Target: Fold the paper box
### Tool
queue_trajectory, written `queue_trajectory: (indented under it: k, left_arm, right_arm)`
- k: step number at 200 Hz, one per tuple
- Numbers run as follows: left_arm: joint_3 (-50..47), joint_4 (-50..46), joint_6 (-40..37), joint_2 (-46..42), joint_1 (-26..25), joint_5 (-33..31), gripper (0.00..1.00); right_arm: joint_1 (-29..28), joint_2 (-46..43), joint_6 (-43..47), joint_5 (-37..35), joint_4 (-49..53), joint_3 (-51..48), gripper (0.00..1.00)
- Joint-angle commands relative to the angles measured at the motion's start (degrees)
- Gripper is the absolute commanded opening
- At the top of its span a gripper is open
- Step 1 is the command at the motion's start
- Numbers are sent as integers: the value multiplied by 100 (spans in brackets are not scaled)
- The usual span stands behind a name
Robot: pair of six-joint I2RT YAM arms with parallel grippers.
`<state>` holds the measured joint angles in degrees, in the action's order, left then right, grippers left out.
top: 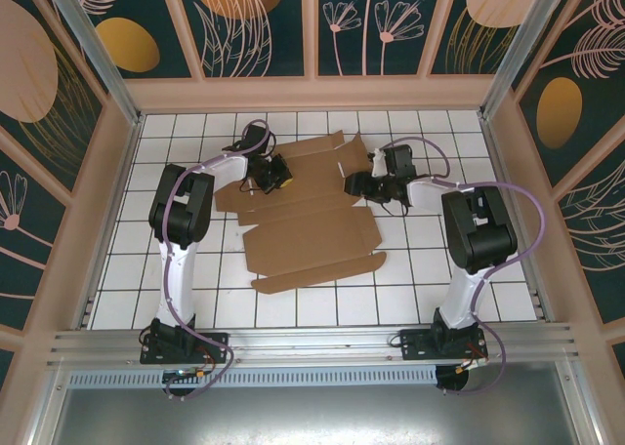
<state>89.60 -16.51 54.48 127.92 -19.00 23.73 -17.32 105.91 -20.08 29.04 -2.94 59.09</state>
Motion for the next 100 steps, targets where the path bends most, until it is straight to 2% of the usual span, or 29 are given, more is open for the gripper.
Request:
queue_trajectory:
  k: [1, 34, 76, 100]
  left_arm:
    - [-162, -186, 59, 161, 54, -140, 3]
    - [-171, -176, 63, 172, 55, -131, 3]
    - [-178, -153, 70, 180, 50, -105, 2]
    - [-189, -142, 64, 174, 59, -88, 2]
  right_arm:
    - [-270, -225, 38, 5, -49, -98, 58]
    - [-538, -21, 98, -197, 47, -16, 58]
    - [-610, 504, 231, -654, 431, 275, 57]
    - [-580, 297, 308, -762, 550, 356, 58]
